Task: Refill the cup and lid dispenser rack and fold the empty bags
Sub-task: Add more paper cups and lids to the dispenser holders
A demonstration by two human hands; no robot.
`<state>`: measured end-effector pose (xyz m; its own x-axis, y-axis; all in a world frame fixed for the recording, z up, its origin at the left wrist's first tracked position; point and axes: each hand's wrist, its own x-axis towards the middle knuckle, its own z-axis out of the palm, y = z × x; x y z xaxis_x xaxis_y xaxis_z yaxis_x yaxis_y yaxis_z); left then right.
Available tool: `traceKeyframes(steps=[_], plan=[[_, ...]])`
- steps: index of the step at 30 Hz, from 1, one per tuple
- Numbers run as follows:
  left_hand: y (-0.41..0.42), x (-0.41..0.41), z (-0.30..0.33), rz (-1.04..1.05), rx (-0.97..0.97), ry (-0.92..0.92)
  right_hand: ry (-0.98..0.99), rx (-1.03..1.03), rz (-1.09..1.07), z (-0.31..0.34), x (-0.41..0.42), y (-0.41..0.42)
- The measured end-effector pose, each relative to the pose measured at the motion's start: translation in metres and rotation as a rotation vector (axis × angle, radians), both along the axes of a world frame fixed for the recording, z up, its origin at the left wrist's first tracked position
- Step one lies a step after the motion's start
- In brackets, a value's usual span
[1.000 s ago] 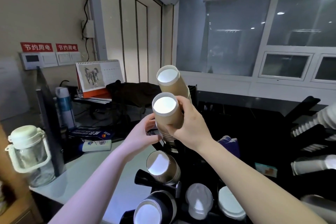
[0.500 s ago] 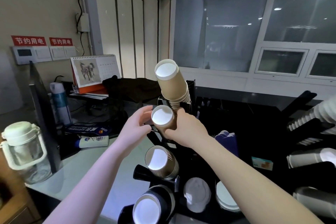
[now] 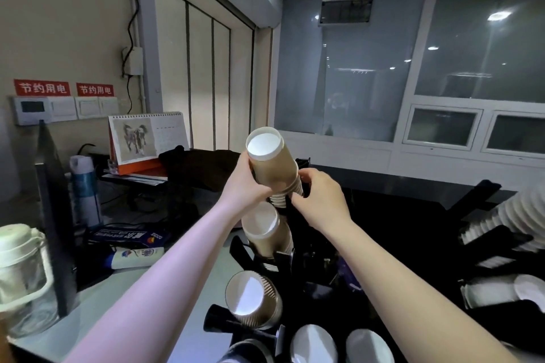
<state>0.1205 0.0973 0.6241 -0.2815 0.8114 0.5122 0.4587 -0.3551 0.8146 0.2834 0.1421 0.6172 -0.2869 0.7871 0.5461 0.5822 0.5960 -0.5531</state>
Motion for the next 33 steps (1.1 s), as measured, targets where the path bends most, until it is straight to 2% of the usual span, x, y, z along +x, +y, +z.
traceKeyframes(steps=[8, 16, 33], plan=[[0.028, -0.004, -0.003, -0.056, -0.03, 0.059, 0.05, -0.107, 0.055, -0.008, -0.013, 0.018], [0.028, -0.009, -0.005, -0.098, -0.01, -0.067, 0.17, -0.09, 0.133, -0.02, -0.015, 0.025], [0.025, -0.006, 0.006, -0.182, 0.019, -0.114, 0.148, -0.148, 0.164, -0.022, -0.014, 0.029]])
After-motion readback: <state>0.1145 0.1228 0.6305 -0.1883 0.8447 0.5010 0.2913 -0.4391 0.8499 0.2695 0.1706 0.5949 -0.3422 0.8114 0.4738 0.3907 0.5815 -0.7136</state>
